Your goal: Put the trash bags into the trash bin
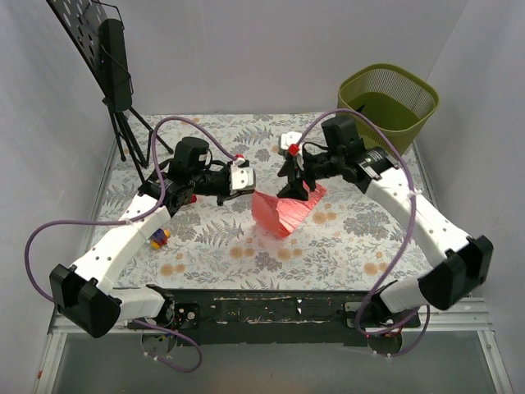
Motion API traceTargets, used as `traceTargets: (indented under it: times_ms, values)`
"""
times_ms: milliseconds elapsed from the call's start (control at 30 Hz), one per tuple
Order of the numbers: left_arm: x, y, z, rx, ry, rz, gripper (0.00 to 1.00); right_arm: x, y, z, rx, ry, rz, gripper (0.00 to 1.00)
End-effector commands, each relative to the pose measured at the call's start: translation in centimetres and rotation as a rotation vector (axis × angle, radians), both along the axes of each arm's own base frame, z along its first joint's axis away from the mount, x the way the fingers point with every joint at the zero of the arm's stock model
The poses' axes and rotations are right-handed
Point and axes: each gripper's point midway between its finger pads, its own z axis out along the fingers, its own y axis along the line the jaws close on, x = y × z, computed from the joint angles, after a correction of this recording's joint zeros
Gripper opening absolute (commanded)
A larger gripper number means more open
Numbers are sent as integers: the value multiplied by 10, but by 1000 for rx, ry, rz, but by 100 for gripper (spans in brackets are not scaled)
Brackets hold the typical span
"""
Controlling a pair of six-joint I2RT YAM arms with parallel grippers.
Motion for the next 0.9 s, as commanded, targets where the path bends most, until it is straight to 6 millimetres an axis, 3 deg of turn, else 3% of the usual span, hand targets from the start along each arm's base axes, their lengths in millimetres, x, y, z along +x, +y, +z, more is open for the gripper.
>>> traceTargets:
  times_ms: [0,133,333,500,667,867]
  values:
    - [3,0,13,-2,78,73,0,-11,-6,33,97,-188,15,68]
    - [5,-4,15,-15,98,93,0,-18,-3,22,102,-160,12,68]
    - [10,-10,14,-3,109,126,0,-20,14,32,152,-103,19,68]
    - [25,-9,15,-10,143,267,0,-17,30,35,178,-36,-87,70]
    - [38,-5,22,-42,147,367,0,-15,34,17,123,-49,-155,71]
    - [34,-6,28,-59,156,362,0,1,30,0,72,-54,-254,67]
